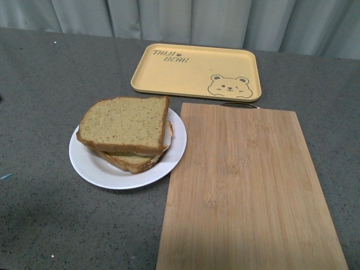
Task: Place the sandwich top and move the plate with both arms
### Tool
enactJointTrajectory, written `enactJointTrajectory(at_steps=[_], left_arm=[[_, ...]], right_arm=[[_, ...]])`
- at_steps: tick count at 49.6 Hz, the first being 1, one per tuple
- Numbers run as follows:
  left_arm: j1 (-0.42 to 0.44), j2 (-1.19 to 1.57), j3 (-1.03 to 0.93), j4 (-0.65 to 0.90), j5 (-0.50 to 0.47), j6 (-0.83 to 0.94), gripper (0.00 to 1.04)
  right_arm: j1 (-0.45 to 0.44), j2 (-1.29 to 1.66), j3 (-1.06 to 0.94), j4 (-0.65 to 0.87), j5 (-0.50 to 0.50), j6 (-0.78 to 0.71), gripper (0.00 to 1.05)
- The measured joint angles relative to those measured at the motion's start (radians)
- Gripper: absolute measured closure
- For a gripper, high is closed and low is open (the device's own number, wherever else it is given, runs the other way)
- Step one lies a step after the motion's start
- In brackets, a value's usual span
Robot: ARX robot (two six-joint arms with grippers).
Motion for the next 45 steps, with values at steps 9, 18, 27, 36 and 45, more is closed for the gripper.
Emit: enactJointTrajectory(at_steps=[9, 18, 27, 36, 45], left_arm=[[0.016, 0.477, 0.087, 0.16, 0.13, -0.218, 0.07], [0.019, 0.681, 0.131, 0.233, 0.139, -0.354, 0.07], [0.018, 0.783, 0.175, 0.269, 0.149, -0.413, 0.07], [-0.008, 0.882, 0.248, 0.269, 0.14, -0.426, 0.07], [-0.027, 0.941, 0.297, 0.263, 0.123, -0.436, 0.17]], right_arm=[[0.0, 0.0, 0.0, 0.0, 0.0, 0.0, 0.09], [0.0, 0.0, 0.0, 0.0, 0.0, 0.0, 0.09], [0.0, 0.0, 0.0, 0.0, 0.0, 0.0, 0.09], [0.0, 0.0, 0.0, 0.0, 0.0, 0.0, 0.09], [0.0, 0.0, 0.0, 0.0, 0.0, 0.0, 0.09]])
